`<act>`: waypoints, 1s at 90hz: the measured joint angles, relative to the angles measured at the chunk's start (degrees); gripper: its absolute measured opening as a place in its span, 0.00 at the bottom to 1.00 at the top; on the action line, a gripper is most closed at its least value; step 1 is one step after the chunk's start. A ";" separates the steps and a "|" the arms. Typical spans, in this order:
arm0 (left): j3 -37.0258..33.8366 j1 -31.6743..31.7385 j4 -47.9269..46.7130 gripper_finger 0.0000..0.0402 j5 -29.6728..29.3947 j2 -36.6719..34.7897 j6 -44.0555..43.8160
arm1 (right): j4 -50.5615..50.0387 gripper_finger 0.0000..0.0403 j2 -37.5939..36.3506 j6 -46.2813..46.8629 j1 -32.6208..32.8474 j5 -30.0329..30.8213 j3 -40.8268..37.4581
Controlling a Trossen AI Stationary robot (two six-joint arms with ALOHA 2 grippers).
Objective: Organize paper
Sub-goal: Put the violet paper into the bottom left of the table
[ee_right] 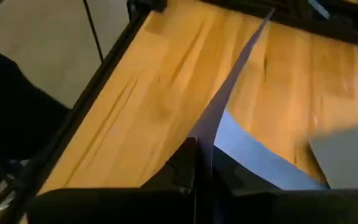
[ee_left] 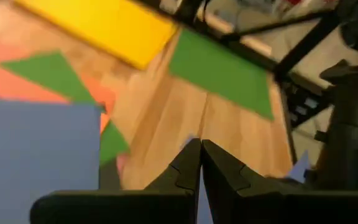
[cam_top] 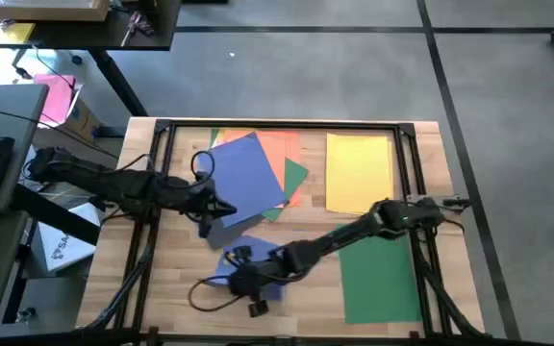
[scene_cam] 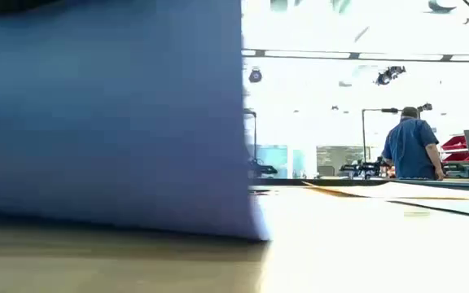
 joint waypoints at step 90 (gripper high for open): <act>-0.04 -16.09 -12.96 0.00 -2.08 5.03 -27.79 | 10.23 0.56 5.16 2.48 -2.63 -18.49 3.71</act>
